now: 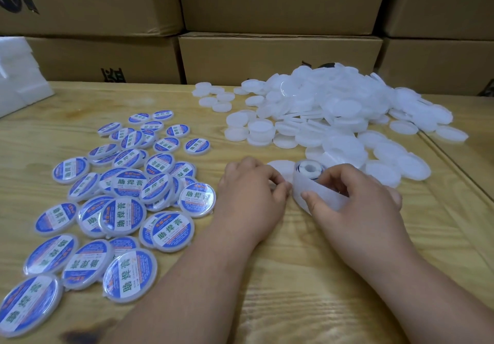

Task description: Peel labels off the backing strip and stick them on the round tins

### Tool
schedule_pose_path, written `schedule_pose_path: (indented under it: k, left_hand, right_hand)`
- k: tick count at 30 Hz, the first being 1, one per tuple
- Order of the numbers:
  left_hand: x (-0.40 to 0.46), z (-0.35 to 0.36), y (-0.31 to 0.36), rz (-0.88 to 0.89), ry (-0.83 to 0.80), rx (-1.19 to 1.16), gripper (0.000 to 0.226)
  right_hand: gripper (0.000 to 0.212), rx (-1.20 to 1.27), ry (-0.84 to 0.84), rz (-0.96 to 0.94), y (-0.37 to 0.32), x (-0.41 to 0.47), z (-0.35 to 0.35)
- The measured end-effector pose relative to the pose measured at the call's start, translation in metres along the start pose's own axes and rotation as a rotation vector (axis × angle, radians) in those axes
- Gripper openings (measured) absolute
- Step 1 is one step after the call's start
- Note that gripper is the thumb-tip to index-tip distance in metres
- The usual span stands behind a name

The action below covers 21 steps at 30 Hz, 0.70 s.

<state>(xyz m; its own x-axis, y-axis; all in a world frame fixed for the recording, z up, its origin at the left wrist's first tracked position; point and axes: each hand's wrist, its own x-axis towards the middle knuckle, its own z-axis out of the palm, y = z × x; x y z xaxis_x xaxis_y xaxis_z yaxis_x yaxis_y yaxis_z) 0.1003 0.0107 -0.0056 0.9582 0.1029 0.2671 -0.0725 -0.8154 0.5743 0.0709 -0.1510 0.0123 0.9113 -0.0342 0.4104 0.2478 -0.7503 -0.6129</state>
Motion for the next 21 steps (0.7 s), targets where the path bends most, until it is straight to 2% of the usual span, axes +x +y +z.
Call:
schedule_pose_path:
  k: [6, 13, 18, 20, 21]
  left_hand:
    - [-0.001, -0.007, 0.004, 0.027, 0.146, -0.238, 0.025]
    - [-0.005, -0.009, 0.009, 0.072, 0.152, -0.490, 0.025]
    - [-0.011, -0.011, 0.018, 0.062, 0.061, -0.719, 0.005]
    - [-0.012, -0.012, 0.019, 0.096, 0.020, -0.737, 0.010]
    - [-0.013, -0.012, 0.018, 0.106, -0.008, -0.721, 0.020]
  right_hand:
    - [0.021, 0.090, 0.039, 0.016, -0.003, -0.003, -0.003]
    - [0.019, 0.132, -0.044, 0.059, -0.001, -0.004, -0.003]
    - [0.030, 0.131, -0.055, 0.064, -0.002, -0.004, -0.003]
    - [0.021, 0.137, -0.049, 0.064, -0.001, -0.004, -0.003]
    - [0.017, 0.146, -0.046, 0.069, -0.001, -0.003, -0.003]
